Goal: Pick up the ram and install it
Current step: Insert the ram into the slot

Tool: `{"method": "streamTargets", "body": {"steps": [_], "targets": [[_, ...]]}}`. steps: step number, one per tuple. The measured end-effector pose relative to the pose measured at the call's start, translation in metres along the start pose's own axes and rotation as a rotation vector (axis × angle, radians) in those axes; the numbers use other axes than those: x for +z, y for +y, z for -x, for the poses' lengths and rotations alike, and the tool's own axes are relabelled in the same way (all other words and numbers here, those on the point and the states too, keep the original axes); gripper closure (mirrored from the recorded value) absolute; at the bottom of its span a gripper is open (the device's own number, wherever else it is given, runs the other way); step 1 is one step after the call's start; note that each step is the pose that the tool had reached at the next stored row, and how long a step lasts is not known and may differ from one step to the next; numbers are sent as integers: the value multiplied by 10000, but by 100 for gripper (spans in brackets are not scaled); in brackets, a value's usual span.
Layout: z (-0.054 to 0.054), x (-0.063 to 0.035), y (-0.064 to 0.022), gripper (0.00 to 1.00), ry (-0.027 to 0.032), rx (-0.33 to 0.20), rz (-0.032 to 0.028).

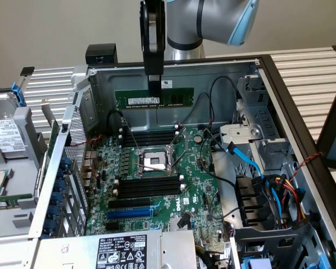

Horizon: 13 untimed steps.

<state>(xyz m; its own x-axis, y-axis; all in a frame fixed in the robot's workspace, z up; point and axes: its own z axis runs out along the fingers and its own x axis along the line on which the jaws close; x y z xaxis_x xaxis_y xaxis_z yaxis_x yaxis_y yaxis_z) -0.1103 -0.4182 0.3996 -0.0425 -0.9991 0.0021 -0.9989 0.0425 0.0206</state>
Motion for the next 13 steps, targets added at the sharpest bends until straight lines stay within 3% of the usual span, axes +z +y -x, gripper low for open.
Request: {"method": "streamTargets", "body": {"steps": [7, 13], "targets": [[23, 126, 6, 88, -8, 2, 1], [145, 238, 113, 88, -13, 3, 1]]}}
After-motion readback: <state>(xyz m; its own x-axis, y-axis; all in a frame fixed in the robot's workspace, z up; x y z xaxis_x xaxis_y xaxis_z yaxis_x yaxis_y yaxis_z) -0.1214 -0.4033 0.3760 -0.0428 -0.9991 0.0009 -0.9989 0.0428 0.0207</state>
